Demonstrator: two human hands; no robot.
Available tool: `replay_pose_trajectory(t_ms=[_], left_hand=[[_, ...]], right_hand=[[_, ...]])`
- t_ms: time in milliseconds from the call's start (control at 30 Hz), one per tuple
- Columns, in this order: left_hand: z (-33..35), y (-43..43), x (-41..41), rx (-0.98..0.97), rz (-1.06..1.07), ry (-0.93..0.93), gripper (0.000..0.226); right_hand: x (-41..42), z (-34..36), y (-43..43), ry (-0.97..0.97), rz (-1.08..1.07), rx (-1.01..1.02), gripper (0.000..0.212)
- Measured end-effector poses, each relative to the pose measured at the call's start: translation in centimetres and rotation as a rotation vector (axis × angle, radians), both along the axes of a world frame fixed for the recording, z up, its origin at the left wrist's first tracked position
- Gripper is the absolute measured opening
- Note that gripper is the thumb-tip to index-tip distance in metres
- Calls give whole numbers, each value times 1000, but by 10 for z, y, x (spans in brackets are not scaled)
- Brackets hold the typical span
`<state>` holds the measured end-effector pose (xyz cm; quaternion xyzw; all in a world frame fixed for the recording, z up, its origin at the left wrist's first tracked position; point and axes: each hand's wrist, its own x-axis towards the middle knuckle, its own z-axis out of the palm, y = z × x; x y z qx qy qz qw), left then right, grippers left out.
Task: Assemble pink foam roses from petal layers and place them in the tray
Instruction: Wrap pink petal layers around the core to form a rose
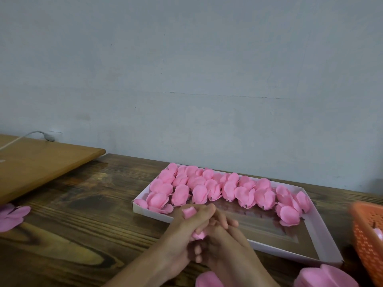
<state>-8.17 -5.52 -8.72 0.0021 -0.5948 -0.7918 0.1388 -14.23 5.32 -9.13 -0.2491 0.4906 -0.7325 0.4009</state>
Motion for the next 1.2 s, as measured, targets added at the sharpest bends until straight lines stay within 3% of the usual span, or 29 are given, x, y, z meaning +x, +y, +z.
replay_pose_trajectory(t_ms=[67,133,167,300,433,533,667,800,900,1000,1100,1200], left_hand=[[0,3,-2,-10,68,-7,50],[0,4,-4,5,125,-41,51],[-1,4,-5,12,145,-57,54],[-6,3,-5,12,132,-69,68],[-4,2,-2,3,60,-16,58],[-4,2,-3,36,58,23,62],[-3,5,-5,12,57,-27,51],[-1,4,-3,-24,88,-29,52],[-3,2,-4,-4,101,9,56],[-4,3,-6,69,91,40,60],[-4,4,-6,58,96,-3,62],[-3,5,-5,-10,87,-27,58]], right_hand=[[3,-3,-2,-44,-45,-50,30],[7,-4,-2,-45,-50,-104,16],[6,-5,-2,-19,-48,-116,20],[3,-6,1,82,-86,-72,14],[6,3,-1,7,-46,35,22],[9,3,0,177,-55,138,21],[14,-1,6,252,-158,28,17],[9,-2,8,322,-170,-1,28],[6,-2,2,239,-133,87,29],[5,-4,0,280,-139,167,35],[8,-6,6,291,-159,86,10],[9,-9,9,364,-176,0,19]])
